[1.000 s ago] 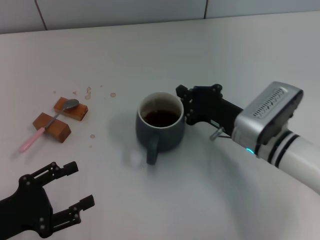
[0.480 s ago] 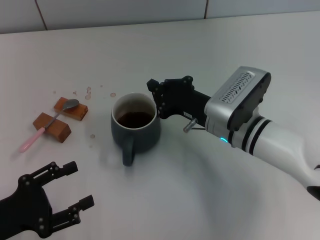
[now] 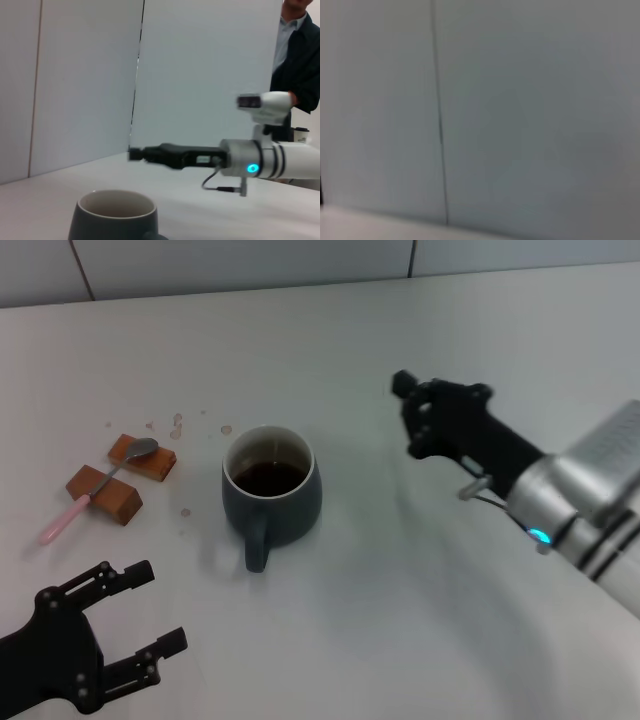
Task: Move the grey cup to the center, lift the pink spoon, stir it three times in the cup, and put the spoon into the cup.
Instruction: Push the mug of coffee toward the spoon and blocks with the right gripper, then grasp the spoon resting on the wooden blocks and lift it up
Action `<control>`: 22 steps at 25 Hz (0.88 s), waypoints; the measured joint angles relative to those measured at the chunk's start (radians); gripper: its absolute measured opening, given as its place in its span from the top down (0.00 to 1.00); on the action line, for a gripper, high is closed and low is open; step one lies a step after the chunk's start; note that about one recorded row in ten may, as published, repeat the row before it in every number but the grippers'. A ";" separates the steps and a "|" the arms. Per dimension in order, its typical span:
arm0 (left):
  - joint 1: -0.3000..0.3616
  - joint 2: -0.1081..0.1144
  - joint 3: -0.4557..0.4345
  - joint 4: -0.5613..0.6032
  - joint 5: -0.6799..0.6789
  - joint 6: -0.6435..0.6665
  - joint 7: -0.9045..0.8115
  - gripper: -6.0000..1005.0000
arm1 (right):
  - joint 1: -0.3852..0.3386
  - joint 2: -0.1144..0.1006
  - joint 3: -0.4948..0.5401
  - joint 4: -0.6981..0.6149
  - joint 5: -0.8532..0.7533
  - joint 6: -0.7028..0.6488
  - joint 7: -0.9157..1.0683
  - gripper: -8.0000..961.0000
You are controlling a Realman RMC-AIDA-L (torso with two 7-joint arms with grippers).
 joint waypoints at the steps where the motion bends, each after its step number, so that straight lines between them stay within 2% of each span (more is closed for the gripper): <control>1: 0.000 0.000 0.000 0.000 -0.001 0.000 0.000 0.22 | 0.000 0.000 0.000 0.000 0.000 0.000 0.000 0.99; 4: 0.000 -0.001 0.000 0.000 -0.001 -0.001 0.000 0.22 | -0.053 0.000 -0.001 -0.074 -0.068 -0.146 0.095 0.99; 5: -0.001 -0.003 0.000 -0.001 -0.002 -0.004 0.000 0.22 | -0.084 0.000 -0.001 -0.134 -0.131 -0.232 0.147 0.99; 8: -0.001 -0.004 0.000 -0.003 -0.003 -0.006 0.001 0.22 | -0.107 -0.001 -0.001 -0.192 -0.192 -0.300 0.194 0.99; 10: -0.001 -0.005 0.000 -0.004 -0.004 -0.006 0.002 0.22 | -0.143 -0.001 -0.001 -0.291 -0.292 -0.401 0.264 0.98; 14: 0.000 -0.006 0.000 -0.006 -0.004 -0.006 0.002 0.22 | -0.168 -0.001 -0.001 -0.366 -0.364 -0.462 0.313 0.98; 15: 0.000 -0.006 0.001 -0.006 -0.004 -0.005 0.003 0.22 | -0.178 -0.001 -0.001 -0.409 -0.422 -0.487 0.339 0.98; 22: 0.000 -0.008 0.006 -0.011 -0.004 -0.007 0.003 0.22 | -0.188 -0.001 -0.002 -0.466 -0.572 -0.485 0.357 0.98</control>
